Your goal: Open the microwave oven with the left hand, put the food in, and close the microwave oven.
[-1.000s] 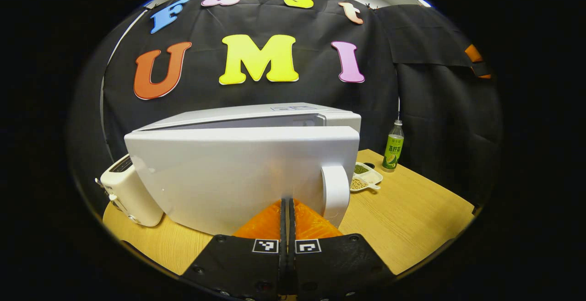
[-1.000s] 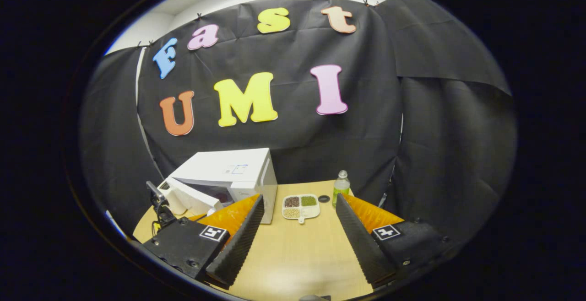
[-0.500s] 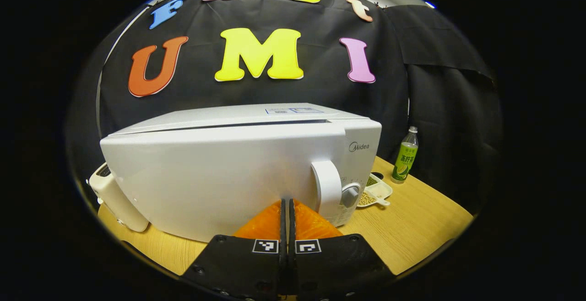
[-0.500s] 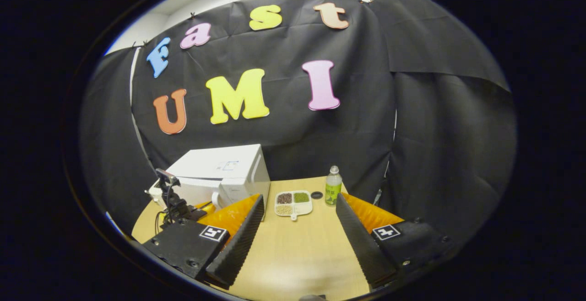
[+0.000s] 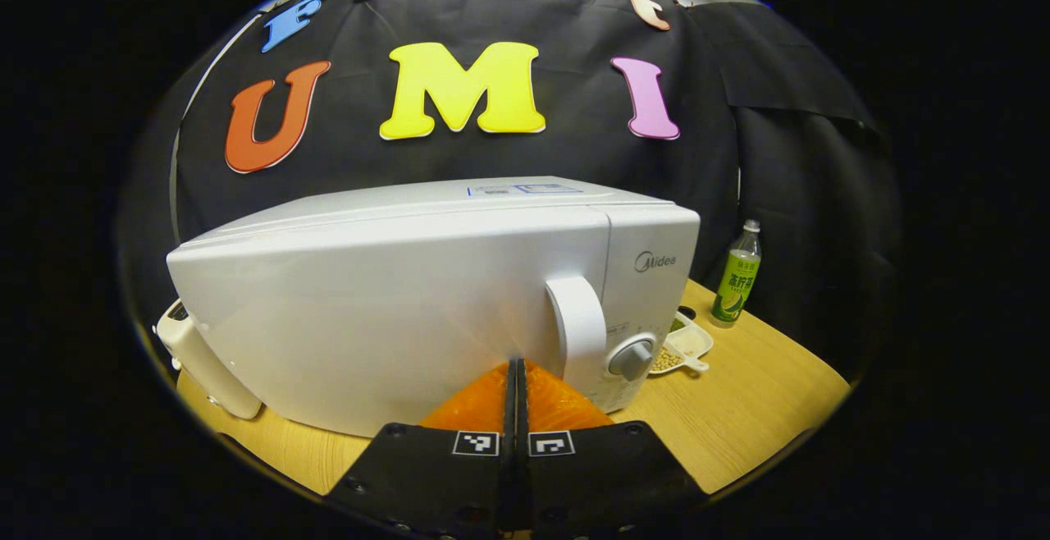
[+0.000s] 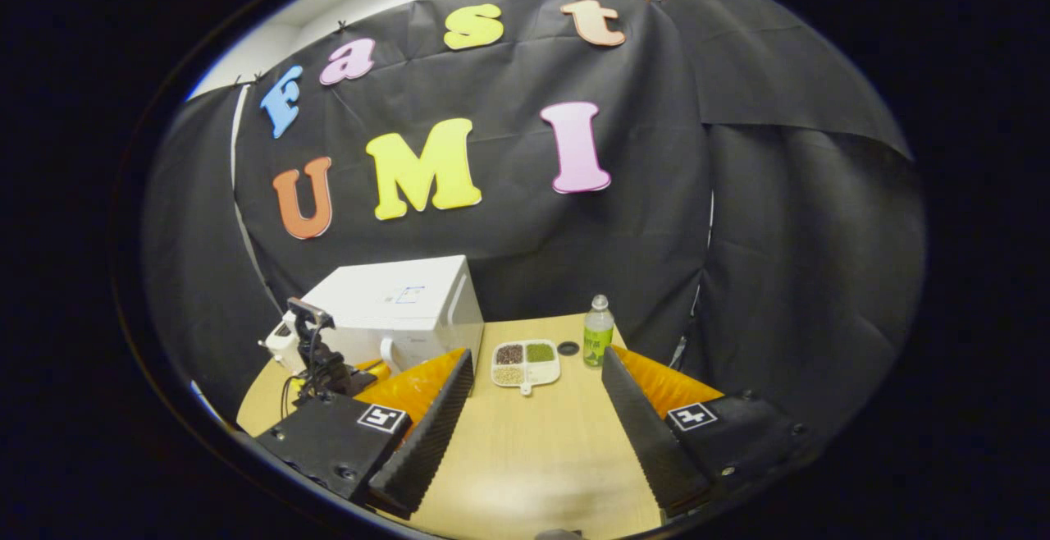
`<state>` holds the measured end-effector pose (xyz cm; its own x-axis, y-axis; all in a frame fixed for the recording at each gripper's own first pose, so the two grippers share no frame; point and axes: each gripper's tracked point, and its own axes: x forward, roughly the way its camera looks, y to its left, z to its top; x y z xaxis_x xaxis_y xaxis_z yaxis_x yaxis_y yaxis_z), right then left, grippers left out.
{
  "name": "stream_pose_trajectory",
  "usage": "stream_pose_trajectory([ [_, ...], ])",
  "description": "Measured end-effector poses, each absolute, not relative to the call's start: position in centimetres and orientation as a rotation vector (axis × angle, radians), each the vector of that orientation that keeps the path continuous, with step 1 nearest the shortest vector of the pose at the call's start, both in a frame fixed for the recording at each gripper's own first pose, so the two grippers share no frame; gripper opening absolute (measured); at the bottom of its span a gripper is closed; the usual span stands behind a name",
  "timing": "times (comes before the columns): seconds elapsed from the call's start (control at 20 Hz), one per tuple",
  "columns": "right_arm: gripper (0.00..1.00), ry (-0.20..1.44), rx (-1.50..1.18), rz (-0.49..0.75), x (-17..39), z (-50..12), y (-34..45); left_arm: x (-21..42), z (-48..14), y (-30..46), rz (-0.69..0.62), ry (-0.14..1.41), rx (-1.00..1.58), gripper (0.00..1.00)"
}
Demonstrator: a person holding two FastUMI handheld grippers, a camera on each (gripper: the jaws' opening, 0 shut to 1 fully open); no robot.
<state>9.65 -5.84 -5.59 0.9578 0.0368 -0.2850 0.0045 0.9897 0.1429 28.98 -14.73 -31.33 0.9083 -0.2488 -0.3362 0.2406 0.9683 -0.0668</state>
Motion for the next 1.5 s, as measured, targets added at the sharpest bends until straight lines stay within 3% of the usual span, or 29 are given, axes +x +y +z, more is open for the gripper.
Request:
stream_pose_trajectory([
  [0.2, 1.0, 0.285, 0.14, 0.036, 10.0, -5.3, -4.9, 28.7, -31.4, -14.6, -0.262, 0.359, -0.03, 0.0],
  [0.25, 0.92, 0.28, 0.138, 0.039, 10.1, -5.1, -4.8, 28.5, -31.1, -14.6, -0.259, 0.357, -0.029, 0.0],
  [0.3, 0.91, 0.276, 0.132, 0.036, 10.1, -5.0, -4.9, 28.3, -30.7, -14.7, -0.261, 0.351, -0.028, 0.0],
  [0.35, 0.92, 0.274, 0.126, 0.037, 10.0, -4.9, -4.8, 28.1, -30.1, -14.6, -0.26, 0.341, -0.026, 0.0],
  [0.4, 1.0, 0.273, 0.124, 0.038, 10.0, -4.9, -4.8, 27.8, -29.4, -14.5, -0.256, 0.331, -0.019, 0.0],
  [0.45, 0.92, 0.27, 0.125, 0.04, 9.9, -4.8, -4.6, 27.5, -28.8, -13.8, -0.234, 0.321, -0.002, 0.0],
  [0.5, 1.0, 0.268, 0.126, 0.041, 9.8, -4.7, -4.5, 27.2, -28.1, -13.2, -0.204, 0.305, 0.013, 0.0],
  [0.55, 1.0, 0.267, 0.128, 0.045, 9.8, -4.7, -4.3, 26.7, -27.5, -12.8, -0.194, 0.289, 0.024, 0.11],
  [0.6, 1.0, 0.265, 0.128, 0.048, 9.7, -4.7, -4.0, 26.0, -27.0, -12.9, -0.209, 0.284, 0.029, 0.02],
  [0.65, 1.0, 0.262, 0.122, 0.049, 9.6, -4.8, -3.9, 25.2, -26.8, -13.0, -0.223, 0.286, 0.042, 0.34],
  [0.7, 0.92, 0.257, 0.112, 0.047, 9.5, -4.8, -3.8, 24.2, -26.0, -12.3, -0.206, 0.276, 0.073, 0.65],
  [0.75, 1.0, 0.255, 0.099, 0.043, 9.4, -4.9, -3.8, 23.7, -24.9, -11.8, -0.197, 0.242, 0.105, 0.97],
  [1.35, 1.0, 0.256, 0.069, 0.111, 8.4, -7.4, 0.9, 9.7, -13.0, -5.9, -0.141, 0.133, 0.034, 0.96],
  [1.4, 0.92, 0.255, 0.068, 0.118, 8.4, -7.5, 1.3, 8.8, -12.4, -5.3, -0.128, 0.132, 0.029, 0.96],
  [1.45, 0.92, 0.25, 0.067, 0.124, 8.3, -7.4, 1.7, 8.2, -11.6, -4.6, -0.115, 0.128, 0.024, 0.96],
  [1.5, 1.0, 0.242, 0.065, 0.128, 8.3, -7.3, 2.0, 7.6, -10.8, -3.9, -0.105, 0.124, 0.02, 0.96],
])
